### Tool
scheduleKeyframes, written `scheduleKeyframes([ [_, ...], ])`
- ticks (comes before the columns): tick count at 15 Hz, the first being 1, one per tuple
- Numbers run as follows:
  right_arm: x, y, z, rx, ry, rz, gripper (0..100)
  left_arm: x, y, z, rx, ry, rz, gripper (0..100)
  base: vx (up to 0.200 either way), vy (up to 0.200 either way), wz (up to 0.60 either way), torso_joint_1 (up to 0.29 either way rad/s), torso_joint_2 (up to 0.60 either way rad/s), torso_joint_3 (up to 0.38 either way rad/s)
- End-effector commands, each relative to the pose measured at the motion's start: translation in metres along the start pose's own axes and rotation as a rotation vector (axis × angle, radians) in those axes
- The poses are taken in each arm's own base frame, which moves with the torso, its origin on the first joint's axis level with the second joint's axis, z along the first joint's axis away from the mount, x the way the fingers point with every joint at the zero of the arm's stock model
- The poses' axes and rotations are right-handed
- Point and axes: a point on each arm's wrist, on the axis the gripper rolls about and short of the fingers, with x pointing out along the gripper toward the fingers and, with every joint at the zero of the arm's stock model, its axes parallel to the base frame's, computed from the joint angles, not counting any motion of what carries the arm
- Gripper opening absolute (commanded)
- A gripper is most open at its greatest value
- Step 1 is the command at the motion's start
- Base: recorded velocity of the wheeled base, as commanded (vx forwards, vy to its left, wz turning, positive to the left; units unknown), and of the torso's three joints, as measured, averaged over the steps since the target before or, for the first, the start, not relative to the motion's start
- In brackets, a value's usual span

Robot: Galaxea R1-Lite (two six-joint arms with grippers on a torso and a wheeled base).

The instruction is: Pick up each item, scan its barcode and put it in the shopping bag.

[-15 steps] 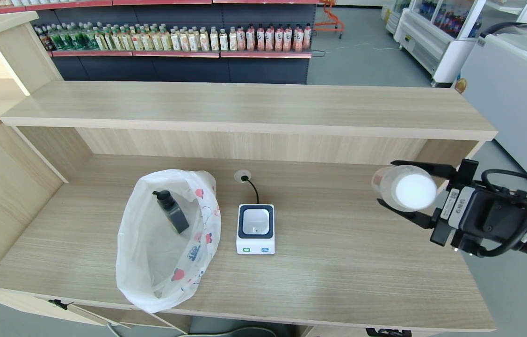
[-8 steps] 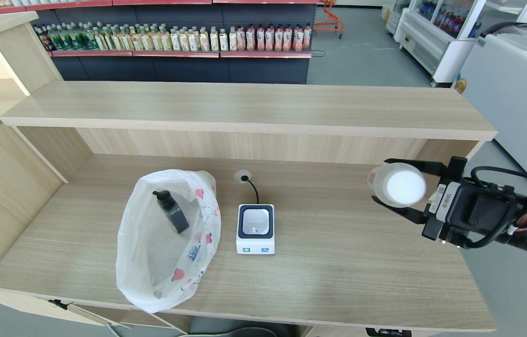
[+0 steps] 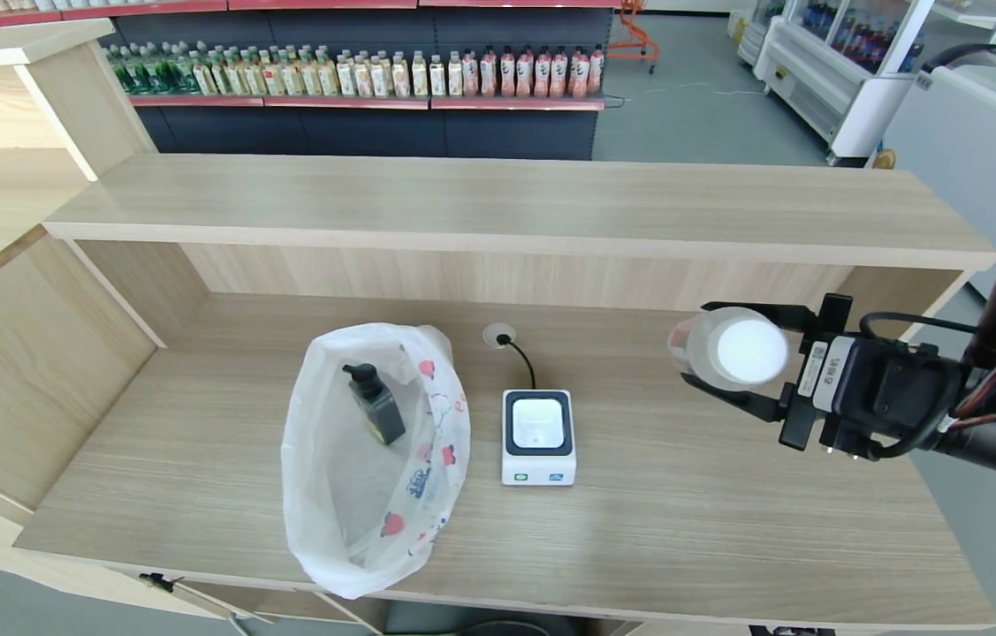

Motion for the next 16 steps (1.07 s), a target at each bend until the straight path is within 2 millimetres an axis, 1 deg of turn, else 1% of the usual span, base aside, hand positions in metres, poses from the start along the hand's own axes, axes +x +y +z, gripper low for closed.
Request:
scheduleKeyframes([
  [1,0.007,0.001,-0.005,0.013,-0.018,0.021,0,0.000,0.000,0.000,0.001,0.000,0.000,100,0.000,0.200,0.00,0.002,0.00,-0.007],
  [3,0.008,0.002,-0.014,0.034,-0.009,0.033,0,0.000,0.000,0.000,0.004,0.001,0.000,100,0.000,0.200,0.00,0.005,0.00,0.000],
  [6,0.010,0.009,-0.046,0.087,-0.008,0.091,0,0.000,0.000,0.000,0.004,0.001,0.000,100,0.000,0.200,0.00,0.001,0.00,-0.001],
  [8,0.017,0.011,-0.060,0.102,-0.008,0.110,0,0.000,0.000,0.000,0.004,0.001,0.000,100,0.000,0.000,0.00,0.000,0.00,0.000],
  [10,0.026,0.010,-0.068,0.107,-0.018,0.116,0,0.000,0.000,0.000,0.004,0.001,0.000,100,0.000,0.000,0.00,0.000,0.00,0.000],
  [12,0.025,0.011,-0.075,0.124,-0.010,0.123,0,0.000,0.000,0.000,0.004,0.000,0.000,100,0.000,0.000,0.00,0.000,0.00,0.000],
  [16,0.030,0.023,-0.096,0.165,-0.028,0.172,0,0.000,0.000,0.000,0.004,0.001,0.000,100,0.000,0.000,0.00,0.000,0.00,0.000],
])
